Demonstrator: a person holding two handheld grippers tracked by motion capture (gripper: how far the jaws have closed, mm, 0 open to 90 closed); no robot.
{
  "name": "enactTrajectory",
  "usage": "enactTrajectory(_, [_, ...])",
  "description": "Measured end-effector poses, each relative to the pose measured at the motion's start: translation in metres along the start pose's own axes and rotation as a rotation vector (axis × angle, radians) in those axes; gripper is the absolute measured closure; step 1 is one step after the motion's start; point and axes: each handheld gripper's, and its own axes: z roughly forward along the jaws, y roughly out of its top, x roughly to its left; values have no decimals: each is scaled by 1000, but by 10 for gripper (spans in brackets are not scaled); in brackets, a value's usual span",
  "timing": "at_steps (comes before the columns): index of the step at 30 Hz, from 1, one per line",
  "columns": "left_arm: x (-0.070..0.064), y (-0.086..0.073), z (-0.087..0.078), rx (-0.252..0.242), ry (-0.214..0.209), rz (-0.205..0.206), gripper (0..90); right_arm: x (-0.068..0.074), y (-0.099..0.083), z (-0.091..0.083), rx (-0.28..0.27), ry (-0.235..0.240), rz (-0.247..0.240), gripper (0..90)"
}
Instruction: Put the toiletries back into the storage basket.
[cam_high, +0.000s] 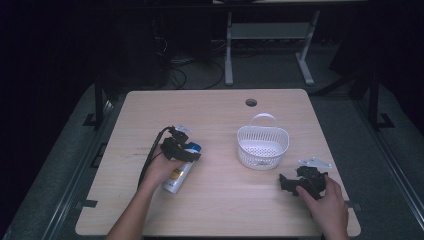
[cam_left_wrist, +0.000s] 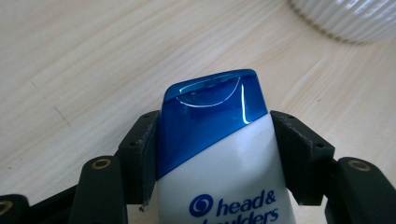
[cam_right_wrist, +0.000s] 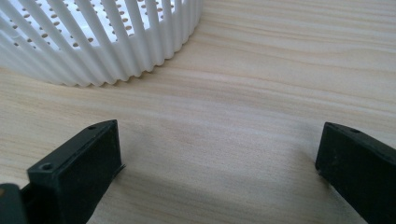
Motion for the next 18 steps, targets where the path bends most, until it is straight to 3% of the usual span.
enactTrajectory(9, [4,-3,-24,-95,-69,9,378,0,0,0,0,0,0,0])
enactTrajectory(18, [11,-6,-46,-184,-108,6,381,0,0,0,0,1,0,0])
